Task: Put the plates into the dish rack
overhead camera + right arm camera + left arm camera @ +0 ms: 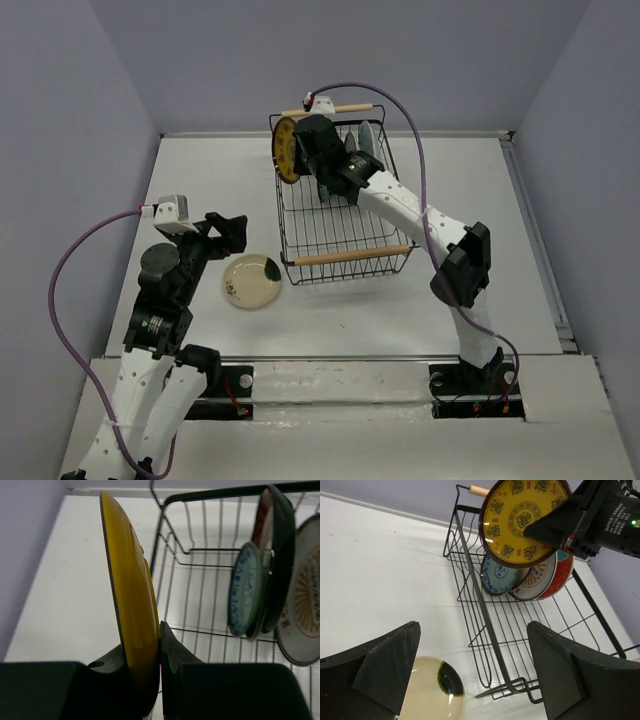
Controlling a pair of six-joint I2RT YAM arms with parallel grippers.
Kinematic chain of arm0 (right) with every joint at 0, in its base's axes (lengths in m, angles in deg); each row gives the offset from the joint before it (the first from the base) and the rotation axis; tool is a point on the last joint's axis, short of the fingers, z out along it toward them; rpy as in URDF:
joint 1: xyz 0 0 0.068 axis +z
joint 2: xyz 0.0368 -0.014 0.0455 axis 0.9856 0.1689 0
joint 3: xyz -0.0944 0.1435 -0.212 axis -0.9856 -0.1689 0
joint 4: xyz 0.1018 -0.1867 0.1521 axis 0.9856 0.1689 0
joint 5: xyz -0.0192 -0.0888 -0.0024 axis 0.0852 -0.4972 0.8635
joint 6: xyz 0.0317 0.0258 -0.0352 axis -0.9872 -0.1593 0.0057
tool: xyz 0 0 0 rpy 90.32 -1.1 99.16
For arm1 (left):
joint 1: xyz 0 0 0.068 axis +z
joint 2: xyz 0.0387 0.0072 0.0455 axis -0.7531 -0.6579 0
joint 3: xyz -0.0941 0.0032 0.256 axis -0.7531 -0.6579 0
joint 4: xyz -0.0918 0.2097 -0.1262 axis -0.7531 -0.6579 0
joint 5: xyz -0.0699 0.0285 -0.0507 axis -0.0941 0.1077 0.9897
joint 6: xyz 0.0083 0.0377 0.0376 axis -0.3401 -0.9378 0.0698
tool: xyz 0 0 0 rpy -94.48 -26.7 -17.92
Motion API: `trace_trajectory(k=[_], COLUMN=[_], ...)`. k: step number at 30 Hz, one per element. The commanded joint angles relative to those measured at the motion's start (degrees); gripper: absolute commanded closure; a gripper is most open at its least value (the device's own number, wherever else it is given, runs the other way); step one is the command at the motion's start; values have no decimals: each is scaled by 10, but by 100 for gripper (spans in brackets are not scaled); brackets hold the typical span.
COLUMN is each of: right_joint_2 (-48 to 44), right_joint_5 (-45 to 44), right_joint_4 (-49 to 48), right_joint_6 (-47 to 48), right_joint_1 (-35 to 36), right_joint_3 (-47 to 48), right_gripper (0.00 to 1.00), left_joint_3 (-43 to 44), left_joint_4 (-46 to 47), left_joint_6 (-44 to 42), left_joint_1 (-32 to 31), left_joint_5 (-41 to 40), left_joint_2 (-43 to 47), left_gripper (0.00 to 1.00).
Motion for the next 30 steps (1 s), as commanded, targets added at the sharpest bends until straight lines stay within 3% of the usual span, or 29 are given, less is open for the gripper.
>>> trace_trajectory(k=[1, 7, 16, 30], right_joint_2=[41, 131, 211, 262], right_joint_5=[-172, -218, -269, -262], right_joint_4=[56, 102, 105, 102], right_joint_6=[26, 48, 61, 68], right_joint_1=[0, 0, -6, -17], right_joint_3=[85, 171, 196, 192], right_gripper=[93, 93, 93, 93], left_joint_3=[-17, -22, -23, -22], left_joint_4=[-4, -3, -7, -11], left_joint_6=[-40, -36, -34, -33], left_joint_1=[-26, -40, -55, -56], left_joint_5=[-79, -62, -70, -73], left_joint_2=[12, 18, 28, 13], left_gripper=[1, 1, 1, 1])
